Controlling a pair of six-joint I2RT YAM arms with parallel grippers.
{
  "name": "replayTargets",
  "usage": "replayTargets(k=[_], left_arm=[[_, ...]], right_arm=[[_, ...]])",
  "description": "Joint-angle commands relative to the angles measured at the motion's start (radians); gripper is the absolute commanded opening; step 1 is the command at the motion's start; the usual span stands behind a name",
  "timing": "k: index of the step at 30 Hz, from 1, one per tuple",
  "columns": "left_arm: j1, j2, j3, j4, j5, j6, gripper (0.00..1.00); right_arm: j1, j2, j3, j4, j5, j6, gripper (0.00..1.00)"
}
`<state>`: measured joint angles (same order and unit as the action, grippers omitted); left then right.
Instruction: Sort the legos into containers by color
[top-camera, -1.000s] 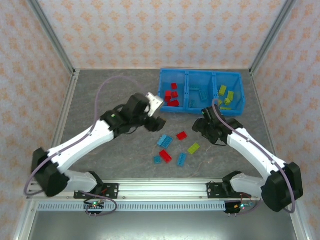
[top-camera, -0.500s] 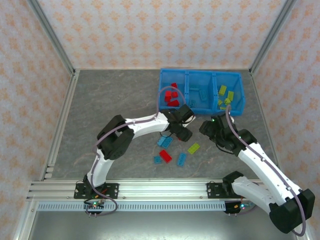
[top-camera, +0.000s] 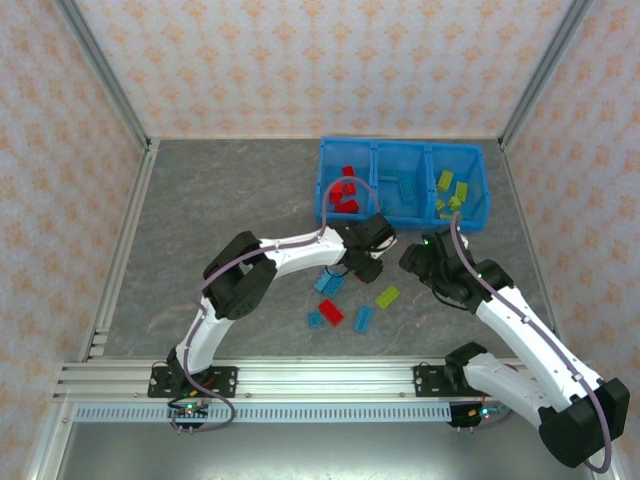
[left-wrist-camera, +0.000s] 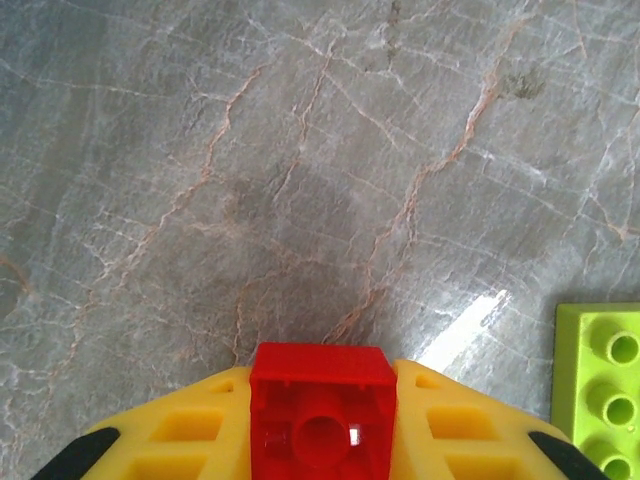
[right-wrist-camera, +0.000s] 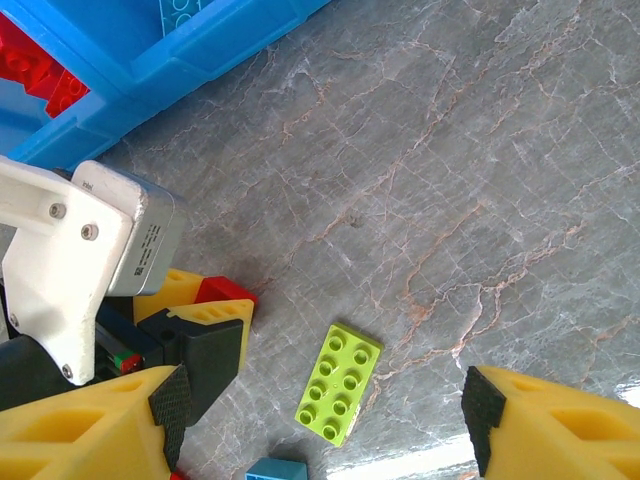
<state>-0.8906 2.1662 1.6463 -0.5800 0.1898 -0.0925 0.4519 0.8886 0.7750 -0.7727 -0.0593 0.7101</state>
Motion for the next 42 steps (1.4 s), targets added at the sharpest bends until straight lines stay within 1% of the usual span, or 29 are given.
replayTargets(k=[1,6,9,11,14,18,21,24,27,28,29,32,33,35,37,39,42], left_arm=[[-0.008,-0.057,-0.015,-0.029,-0.041,0.012,0.28],[-0.003,-0.114,0.005,-0.034,-0.092,0.027,0.28],[0.019,-0.167,0.026,-0.029,-0.142,0.039,0.28],[0.050,-0.191,0.051,-0.015,-0.179,0.045,0.29],[0.107,-0.180,0.118,0.008,-0.228,0.064,0.29],[0.188,-0.079,0.268,0.038,-0.262,0.074,0.29],[0.247,0.069,0.483,-0.018,-0.276,0.054,0.29],[0.279,0.208,0.696,-0.086,-0.271,0.049,0.29],[0.289,0.279,0.809,-0.098,-0.273,0.062,0.33],[0.291,0.293,0.829,-0.096,-0.275,0.063,0.36],[0.292,0.298,0.839,-0.092,-0.275,0.064,0.40],[0.292,0.286,0.844,-0.089,-0.250,0.072,0.53],[0.291,0.276,0.844,-0.098,-0.244,0.070,0.55],[0.291,0.240,0.830,-0.113,-0.233,0.061,0.57],[0.291,0.173,0.775,-0.109,-0.215,0.054,0.56],[0.288,0.063,0.654,-0.068,-0.186,0.037,0.55],[0.263,-0.169,0.378,0.056,-0.159,0.020,0.55]], right_arm=[[-0.001,-0.010,0.013,-0.024,0.015,-0.007,0.74],[0.000,-0.014,0.018,-0.032,0.012,0.000,0.74],[0.000,-0.024,0.015,-0.034,0.013,0.006,0.74],[0.000,-0.028,0.012,-0.030,0.013,0.013,0.74],[0.000,-0.026,0.007,-0.018,0.004,0.017,0.74],[-0.001,-0.026,0.004,-0.008,-0.001,0.024,0.74],[0.000,-0.026,0.010,-0.014,-0.003,0.026,0.74],[-0.001,-0.030,0.019,-0.028,0.000,0.024,0.74],[0.000,-0.036,0.025,-0.039,0.001,0.021,0.74],[0.000,-0.037,0.025,-0.043,0.004,0.020,0.74],[-0.001,-0.038,0.024,-0.043,0.005,0.021,0.74],[0.000,-0.037,0.023,-0.037,-0.003,0.021,0.74],[-0.001,-0.037,0.022,-0.034,-0.005,0.021,0.74],[0.000,-0.035,0.019,-0.030,-0.003,0.023,0.74],[-0.001,-0.034,0.014,-0.024,-0.006,0.023,0.74],[0.000,-0.027,0.008,-0.017,-0.015,0.029,0.75],[-0.001,0.001,-0.003,-0.004,-0.040,0.049,0.74]])
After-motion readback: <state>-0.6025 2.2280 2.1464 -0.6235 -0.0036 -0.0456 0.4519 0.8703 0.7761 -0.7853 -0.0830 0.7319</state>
